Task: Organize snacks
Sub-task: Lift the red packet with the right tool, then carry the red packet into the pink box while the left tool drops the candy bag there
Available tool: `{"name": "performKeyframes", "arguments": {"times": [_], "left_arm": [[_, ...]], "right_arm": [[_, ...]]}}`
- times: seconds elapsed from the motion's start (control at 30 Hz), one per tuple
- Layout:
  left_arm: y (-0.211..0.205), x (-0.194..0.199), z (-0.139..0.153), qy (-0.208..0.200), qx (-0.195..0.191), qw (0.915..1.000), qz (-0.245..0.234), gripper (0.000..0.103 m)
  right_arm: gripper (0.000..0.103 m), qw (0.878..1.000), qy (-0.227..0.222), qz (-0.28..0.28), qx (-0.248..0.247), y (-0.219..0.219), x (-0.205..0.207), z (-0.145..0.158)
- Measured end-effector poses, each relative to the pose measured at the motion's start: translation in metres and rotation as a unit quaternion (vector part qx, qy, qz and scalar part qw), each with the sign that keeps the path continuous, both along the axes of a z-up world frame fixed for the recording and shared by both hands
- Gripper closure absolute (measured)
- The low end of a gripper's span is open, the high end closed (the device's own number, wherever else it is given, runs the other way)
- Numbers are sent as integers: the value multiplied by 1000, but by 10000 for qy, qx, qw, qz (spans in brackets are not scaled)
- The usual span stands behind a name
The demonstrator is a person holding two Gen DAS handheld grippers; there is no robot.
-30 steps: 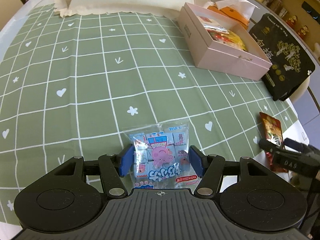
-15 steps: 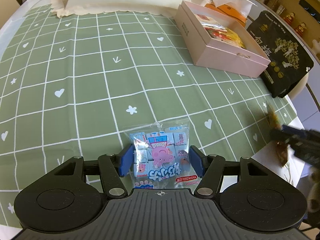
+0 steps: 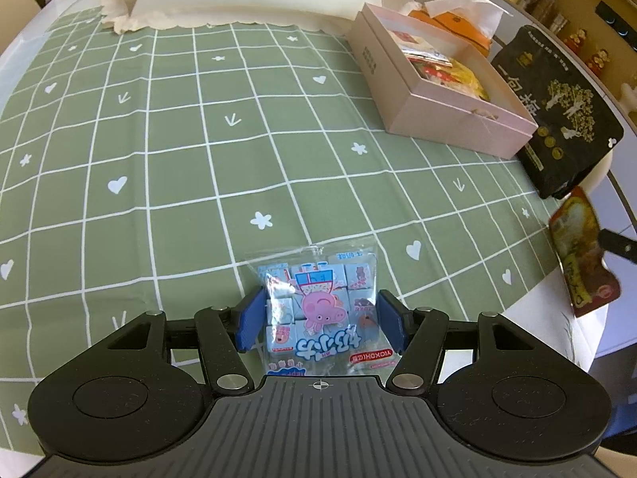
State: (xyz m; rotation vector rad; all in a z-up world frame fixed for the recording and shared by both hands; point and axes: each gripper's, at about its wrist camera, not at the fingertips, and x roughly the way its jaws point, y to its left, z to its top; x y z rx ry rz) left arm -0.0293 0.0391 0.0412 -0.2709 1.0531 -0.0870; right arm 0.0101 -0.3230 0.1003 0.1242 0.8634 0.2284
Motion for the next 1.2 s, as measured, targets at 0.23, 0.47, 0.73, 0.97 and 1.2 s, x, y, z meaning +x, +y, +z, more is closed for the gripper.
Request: {"name": "performKeyframes", "arguments": {"times": [0.23,0.47,0.73,0.97,1.2], "left_arm": [[0,0,0,-19,3,10000,17,37],[0,0,0,-47,8,10000,17,37],[0,0,0,-41,4,10000,22,37],[-1,-1,0,-66,61,9999,-64,37],[-22,-4,-2,-119,739,9956,-569,37]], "right_arm": [[94,9990,-178,-403,-121,-24,3,1],[80,9983,227,-474,-251,-43,17,-28],[77,9996,135,139,-218,-10,4,-35],[82,9960,500,24,-746,6,10,-68],[83,9984,178,144,-523,10,0,-29]]}}
